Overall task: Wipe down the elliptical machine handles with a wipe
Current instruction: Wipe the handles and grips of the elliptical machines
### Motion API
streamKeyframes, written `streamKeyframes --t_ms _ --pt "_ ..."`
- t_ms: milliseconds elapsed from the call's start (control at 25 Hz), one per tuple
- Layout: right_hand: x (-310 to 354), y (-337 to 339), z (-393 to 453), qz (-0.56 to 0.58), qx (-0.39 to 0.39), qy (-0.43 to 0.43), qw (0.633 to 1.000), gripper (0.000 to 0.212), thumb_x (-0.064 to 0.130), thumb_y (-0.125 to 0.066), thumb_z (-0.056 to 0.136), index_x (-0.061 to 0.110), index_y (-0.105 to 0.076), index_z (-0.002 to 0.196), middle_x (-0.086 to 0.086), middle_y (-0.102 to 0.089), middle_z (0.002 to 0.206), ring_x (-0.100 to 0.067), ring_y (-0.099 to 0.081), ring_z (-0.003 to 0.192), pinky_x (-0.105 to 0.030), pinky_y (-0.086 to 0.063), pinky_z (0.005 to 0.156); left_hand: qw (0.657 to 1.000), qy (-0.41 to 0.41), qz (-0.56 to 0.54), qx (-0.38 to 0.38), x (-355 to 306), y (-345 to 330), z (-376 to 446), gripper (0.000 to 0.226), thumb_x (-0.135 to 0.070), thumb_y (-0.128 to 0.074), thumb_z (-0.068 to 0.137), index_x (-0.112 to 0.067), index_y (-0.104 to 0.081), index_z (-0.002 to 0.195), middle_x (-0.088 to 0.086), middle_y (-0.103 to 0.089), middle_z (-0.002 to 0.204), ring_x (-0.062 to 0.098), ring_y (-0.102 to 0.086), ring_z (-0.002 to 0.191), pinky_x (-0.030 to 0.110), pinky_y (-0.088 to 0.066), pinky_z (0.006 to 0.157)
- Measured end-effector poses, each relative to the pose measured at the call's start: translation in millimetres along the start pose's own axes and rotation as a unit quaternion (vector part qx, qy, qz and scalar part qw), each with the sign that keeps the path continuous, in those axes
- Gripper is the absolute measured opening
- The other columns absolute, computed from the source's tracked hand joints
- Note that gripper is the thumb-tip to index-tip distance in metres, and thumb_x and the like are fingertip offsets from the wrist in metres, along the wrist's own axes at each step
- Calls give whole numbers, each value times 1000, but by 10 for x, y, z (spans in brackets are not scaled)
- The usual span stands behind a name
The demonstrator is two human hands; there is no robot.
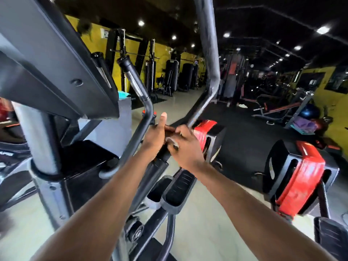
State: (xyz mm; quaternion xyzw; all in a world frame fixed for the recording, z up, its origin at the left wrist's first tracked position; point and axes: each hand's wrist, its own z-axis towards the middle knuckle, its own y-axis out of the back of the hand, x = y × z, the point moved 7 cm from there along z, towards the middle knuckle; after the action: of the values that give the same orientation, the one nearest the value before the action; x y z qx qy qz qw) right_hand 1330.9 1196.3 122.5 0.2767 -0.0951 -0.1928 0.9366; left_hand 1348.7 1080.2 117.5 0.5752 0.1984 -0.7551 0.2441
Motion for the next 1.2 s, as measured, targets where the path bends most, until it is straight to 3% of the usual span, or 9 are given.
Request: streamKeyframes --t_ms 120,200,400,480,600,720,880,1040,1200 --pt "-204 114 42 38 -23 -19 999 23 18 -55 84 15 -74 97 -8 -56 93 -20 -60 77 -33 -56 67 997 31 20 -67 166 80 -131 81 -91 -44 64 -18 -67 90 6 -73 93 26 -69 87 41 -53 85" --pt "-341 182 33 94 -78 -92 988 21 11 -61 84 14 -74 101 -9 -56 94 -21 -61 75 -34 -56 67 994 40 58 -89 157 105 -317 74 -79 -41 78 -14 -73 90 7 -75 89 26 -71 85 40 -55 82" --pt "38 93 -414 158 12 7 987 28 5 -65 80 21 -72 102 -7 -58 96 -23 -62 78 -31 -55 65 963 10 223 -148 68 6 -694 41 -46 -48 95 -13 -73 97 10 -72 94 27 -65 90 33 -49 78" --pt "-94 214 -372 210 16 -62 976 23 5 -64 82 20 -74 97 -6 -65 98 -25 -64 85 -32 -52 69 943 -34 272 -188 10 -92 -776 31 -34 -50 91 -12 -72 90 11 -73 92 30 -66 89 30 -44 69" --pt "-449 212 -390 266 37 -240 933 16 10 -63 86 17 -73 97 -6 -72 97 -24 -67 92 -36 -54 78 944 -76 235 -220 -47 -354 -881 21 -22 -53 88 -12 -71 88 11 -72 89 30 -66 84 35 -51 71" --pt "-892 117 -598 402 70 -385 828 12 18 -64 83 27 -71 87 3 -74 88 -16 -70 85 -44 -58 82 973 -27 162 -165 69 -770 -835 17 -23 -54 92 -12 -68 90 13 -71 90 30 -67 86 36 -52 75" --pt "-1486 253 -775 430 80 -415 798 21 16 -59 84 30 -73 78 0 -73 82 -16 -69 81 -45 -58 81 990 57 84 -97 523 -1362 -481 7 -23 -60 88 -20 -66 86 13 -73 97 26 -67 83 35 -55 80" --pt "-2149 277 -889 423 52 -467 775 19 -1 -54 92 16 -62 89 -3 -66 84 -9 -62 69 -21 -52 60 995 78 40 -56 896 -1928 -44 15 -16 -56 82 -22 -68 77 12 -74 94 30 -70 89 49 -57 83" --pt "-2965 74 -913 371 26 -515 772 25 -5 -60 85 19 -61 81 -12 -70 85 -25 -66 75 -39 -57 72 994 105 -13 8 1216 -2585 433 13 -14 -60 89 -21 -65 78 10 -72 89 22 -65 76 37 -54 70"
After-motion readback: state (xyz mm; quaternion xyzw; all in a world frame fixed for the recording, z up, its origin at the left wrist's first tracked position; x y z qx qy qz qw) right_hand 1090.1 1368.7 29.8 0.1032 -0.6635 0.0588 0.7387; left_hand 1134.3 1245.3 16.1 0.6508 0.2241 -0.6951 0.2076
